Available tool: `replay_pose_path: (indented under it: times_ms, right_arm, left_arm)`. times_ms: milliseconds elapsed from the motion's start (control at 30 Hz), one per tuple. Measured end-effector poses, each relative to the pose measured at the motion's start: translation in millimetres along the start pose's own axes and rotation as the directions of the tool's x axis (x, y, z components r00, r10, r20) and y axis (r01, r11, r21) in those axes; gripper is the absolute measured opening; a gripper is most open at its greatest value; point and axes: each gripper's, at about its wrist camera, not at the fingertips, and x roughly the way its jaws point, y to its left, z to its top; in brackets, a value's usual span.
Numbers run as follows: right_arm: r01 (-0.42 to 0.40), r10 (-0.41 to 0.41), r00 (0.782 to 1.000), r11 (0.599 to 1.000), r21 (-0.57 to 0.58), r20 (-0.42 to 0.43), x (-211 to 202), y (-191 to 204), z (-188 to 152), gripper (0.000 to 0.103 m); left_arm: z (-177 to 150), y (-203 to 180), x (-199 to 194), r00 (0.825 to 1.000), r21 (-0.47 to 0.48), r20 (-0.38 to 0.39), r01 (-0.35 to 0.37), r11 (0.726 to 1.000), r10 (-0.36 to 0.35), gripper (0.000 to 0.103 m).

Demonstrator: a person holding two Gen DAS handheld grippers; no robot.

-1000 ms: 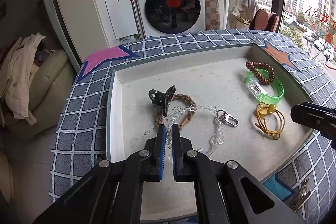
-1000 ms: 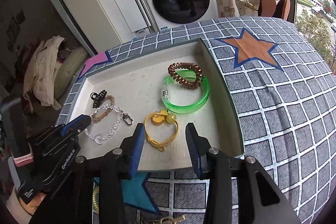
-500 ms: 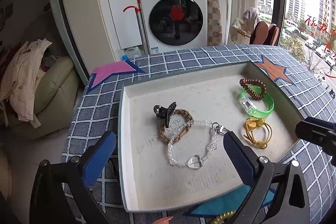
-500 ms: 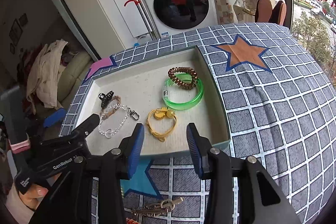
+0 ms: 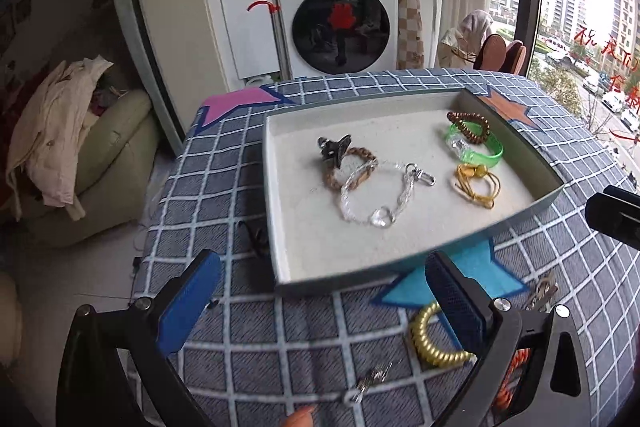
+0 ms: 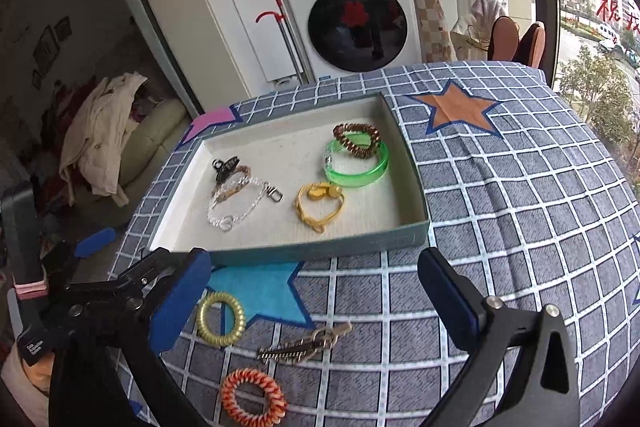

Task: Organize jewelry
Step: 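Withdraw both open tools from the tray toward the remaining jewelry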

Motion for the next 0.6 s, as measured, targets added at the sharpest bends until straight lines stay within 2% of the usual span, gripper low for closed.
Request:
replay_pose_path:
  times_ms: [133,267,600]
  right_arm:
    - [-0.016,0.015,0.998,1.000,-0.014,-0.063,-4,5,-10,0.103]
    - [-0.022,0.021,0.996,1.000,-0.009,-0.090,-8,7,-25,0.103]
    - [0.015,-0.013,0.985,1.000,0.011,-0.170,-4,3,-61,0.103]
  left_arm:
    - [-15,8,-12,1.000,-0.018,-0.010,0.020,1.000,-0.021,0.103]
    - [-33,9,-17,0.998,-0.001,-0.041,0.041,0.999,-0.041,0.103]
    - [-68,6,-13,0.994,0.004,-0.102,0.034,0.999,-0.033,0.103]
